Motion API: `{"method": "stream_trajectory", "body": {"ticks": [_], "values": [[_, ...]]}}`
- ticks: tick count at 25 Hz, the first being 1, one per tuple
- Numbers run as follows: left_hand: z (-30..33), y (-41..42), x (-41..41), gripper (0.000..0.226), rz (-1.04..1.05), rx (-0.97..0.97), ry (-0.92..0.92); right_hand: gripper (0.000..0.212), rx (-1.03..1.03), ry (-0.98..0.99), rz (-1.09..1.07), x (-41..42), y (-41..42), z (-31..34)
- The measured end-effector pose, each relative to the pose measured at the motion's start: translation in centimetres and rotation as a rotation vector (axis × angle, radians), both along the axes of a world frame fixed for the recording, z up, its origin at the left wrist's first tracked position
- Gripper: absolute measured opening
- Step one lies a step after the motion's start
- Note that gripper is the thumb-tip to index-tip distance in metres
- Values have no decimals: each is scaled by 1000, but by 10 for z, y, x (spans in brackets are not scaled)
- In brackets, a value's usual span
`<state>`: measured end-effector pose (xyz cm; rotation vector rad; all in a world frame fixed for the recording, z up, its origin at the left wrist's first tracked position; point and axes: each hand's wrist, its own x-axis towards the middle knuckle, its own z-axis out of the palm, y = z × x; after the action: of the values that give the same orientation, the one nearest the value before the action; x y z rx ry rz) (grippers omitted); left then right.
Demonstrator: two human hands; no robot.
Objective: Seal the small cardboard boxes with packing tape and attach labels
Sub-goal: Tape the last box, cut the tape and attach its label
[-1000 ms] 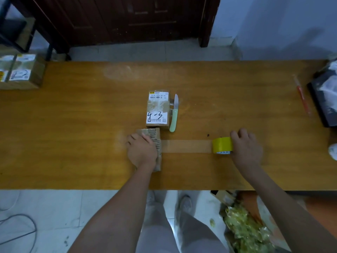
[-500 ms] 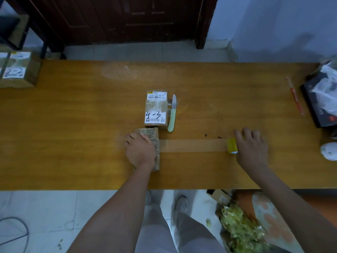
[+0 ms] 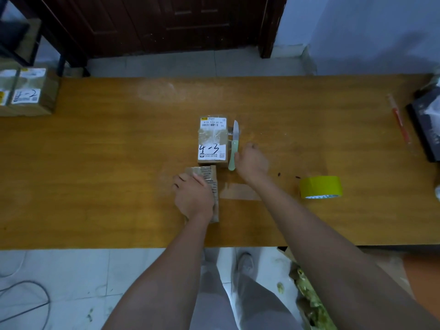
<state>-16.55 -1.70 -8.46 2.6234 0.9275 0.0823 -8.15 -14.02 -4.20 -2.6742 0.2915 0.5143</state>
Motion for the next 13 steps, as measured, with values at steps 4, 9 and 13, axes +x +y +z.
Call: {"method": "stream_trajectory", "body": {"ticks": [4, 9, 13], "values": [[-2, 2, 2, 38, -1, 0, 10, 32, -91, -26, -48, 10, 19, -26], [-2, 3, 1, 40, -17, -4, 30, 18, -28, 32, -116, 17, 15, -26], [-1, 6, 1, 41, -41, -29, 62, 29, 103, -57, -192, 4, -6, -4]]}}
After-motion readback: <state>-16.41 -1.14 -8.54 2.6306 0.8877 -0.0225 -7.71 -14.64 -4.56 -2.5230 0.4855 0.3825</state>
